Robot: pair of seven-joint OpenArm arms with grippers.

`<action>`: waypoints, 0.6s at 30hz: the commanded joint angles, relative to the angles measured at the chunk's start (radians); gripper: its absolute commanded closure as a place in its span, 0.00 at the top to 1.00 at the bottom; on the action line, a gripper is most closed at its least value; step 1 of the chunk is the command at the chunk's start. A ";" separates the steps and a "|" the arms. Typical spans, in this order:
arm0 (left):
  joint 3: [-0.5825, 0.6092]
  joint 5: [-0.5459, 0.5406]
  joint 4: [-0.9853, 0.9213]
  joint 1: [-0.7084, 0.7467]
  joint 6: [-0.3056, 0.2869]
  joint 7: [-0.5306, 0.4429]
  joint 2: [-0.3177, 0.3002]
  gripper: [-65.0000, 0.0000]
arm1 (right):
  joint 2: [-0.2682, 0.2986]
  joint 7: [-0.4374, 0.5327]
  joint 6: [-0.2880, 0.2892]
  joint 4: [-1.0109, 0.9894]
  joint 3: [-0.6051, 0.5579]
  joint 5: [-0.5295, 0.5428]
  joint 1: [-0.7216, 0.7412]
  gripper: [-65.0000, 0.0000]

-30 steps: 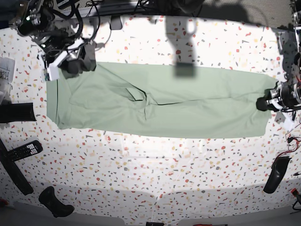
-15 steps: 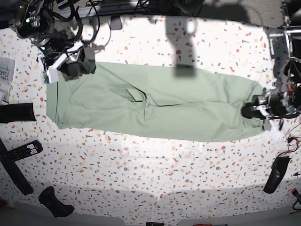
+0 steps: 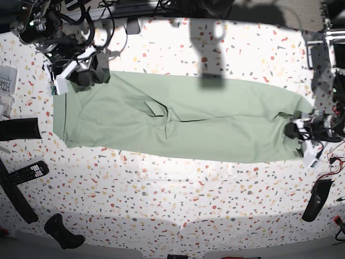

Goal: Fold the T-shirt properly
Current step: 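Grasp the strip end with the left gripper, then lift the strip end with the left gripper and fold it toward the middle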

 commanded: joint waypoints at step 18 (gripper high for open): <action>-0.005 -0.007 0.247 -0.018 0.103 0.117 0.176 0.00 | 0.008 0.021 0.009 0.020 0.005 0.022 0.002 0.39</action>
